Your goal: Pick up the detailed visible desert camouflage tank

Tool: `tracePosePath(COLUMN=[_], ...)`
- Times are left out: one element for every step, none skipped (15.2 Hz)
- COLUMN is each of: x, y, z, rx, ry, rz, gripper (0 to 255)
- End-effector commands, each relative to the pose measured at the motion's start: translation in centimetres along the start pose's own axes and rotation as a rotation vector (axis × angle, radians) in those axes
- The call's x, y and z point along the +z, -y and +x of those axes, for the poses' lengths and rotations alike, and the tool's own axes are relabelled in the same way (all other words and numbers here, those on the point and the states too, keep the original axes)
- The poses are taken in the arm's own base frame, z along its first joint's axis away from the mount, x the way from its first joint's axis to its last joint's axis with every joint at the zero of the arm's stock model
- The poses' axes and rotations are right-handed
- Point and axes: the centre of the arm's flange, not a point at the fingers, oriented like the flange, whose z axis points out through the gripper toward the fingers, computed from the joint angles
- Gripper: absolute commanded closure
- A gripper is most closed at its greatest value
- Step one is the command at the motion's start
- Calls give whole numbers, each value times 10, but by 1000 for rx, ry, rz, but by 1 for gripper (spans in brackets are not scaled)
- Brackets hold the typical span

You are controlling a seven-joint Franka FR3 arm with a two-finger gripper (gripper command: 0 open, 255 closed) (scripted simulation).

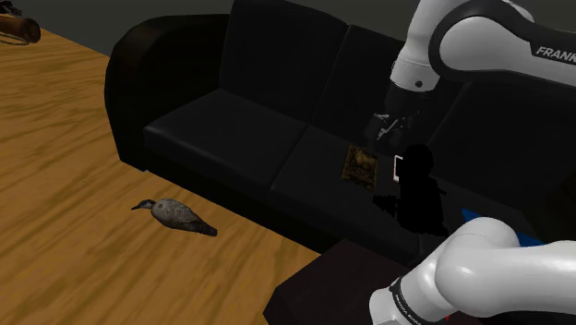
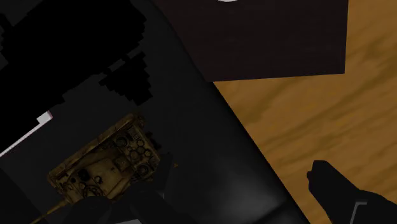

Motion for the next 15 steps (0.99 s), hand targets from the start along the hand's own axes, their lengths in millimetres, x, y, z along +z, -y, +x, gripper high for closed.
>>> tracePosePath(x=[0, 5, 9, 14, 19, 24, 29, 34, 39, 44, 49, 54, 60, 65, 70], y=[0, -7, -15, -23, -31, -40, -49, -58, -67, -76, -86, -96, -106, -116, -127], z=[0, 11, 21, 31, 41, 50, 60, 69, 77, 86, 94, 102, 109, 117, 124], rx=[0, 31, 61, 92, 122, 153, 184, 214, 245, 275, 306, 337, 367, 398, 429], ry=[0, 0, 0, -1, -1, -1, -1, -1, -1, -2, -2, -2, -2, -2, -3], rz=[0, 7, 13, 20, 26, 33, 39, 46, 53, 59, 66, 72, 79, 86, 92], gripper=[0, 0, 0, 0, 0, 0, 0, 0, 0, 0, 0, 0, 0, 0, 0])
